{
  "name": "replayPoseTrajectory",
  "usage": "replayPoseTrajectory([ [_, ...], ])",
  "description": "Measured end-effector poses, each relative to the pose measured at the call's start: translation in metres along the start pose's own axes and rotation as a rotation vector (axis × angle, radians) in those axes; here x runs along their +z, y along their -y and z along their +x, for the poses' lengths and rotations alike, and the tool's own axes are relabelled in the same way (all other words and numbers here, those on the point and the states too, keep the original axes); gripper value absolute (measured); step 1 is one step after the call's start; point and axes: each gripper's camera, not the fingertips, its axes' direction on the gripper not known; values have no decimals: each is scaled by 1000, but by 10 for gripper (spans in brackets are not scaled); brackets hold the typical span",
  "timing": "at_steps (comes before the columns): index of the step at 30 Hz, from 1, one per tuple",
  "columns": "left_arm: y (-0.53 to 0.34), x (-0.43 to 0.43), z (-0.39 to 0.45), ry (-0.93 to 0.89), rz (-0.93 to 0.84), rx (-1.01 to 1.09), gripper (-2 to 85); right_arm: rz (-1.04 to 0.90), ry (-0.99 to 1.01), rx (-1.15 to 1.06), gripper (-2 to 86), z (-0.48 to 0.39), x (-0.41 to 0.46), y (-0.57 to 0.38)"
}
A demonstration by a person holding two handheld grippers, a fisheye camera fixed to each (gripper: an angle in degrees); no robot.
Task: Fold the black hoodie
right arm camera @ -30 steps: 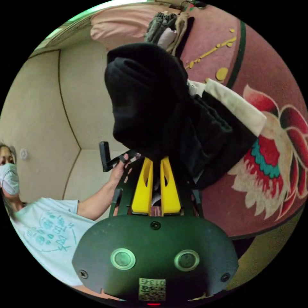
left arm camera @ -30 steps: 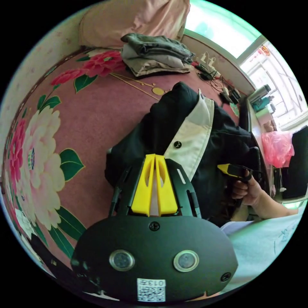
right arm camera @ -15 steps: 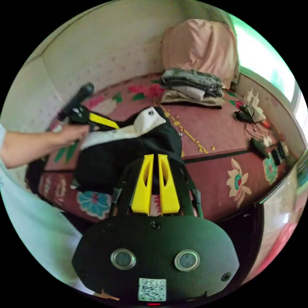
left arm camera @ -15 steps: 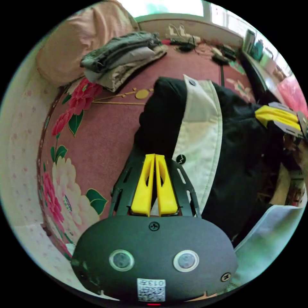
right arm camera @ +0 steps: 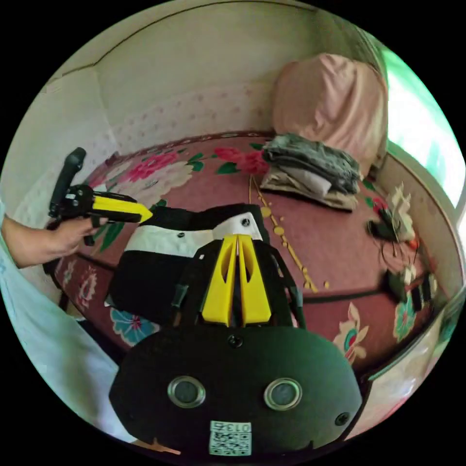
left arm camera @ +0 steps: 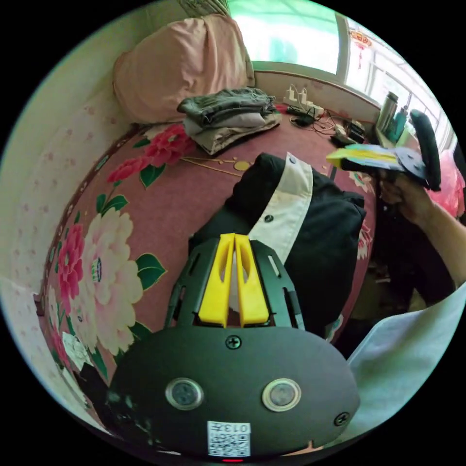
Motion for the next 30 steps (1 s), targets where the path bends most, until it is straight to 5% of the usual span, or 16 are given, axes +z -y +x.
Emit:
replayPoseTrajectory([
  [3, -13, 14, 7, 68, -77, 70, -2, -32, -76, -178, 3, -25, 48, 38],
  [6, -16, 55, -5, 54, -142, 126, -1, -301, -130, -235, 6, -20, 126, 57],
  [11, -16, 80, -83, -241, -164, -58, 6, -393, 53, 4, 11, 25, 142, 90],
  [14, -42, 57, -135, -317, -48, -192, 25, -250, 104, 139, 25, 51, 100, 91],
  [18, -91, 52, -203, -361, 70, -429, 172, -134, 44, 229, 130, 79, 59, 69],
  [22, -125, 105, -256, -700, -7, -634, 209, -175, 99, 321, 171, 123, 59, 54],
  [30, -117, 176, -280, -1028, -70, -716, 236, -352, 302, 180, 186, 193, 123, 99],
])
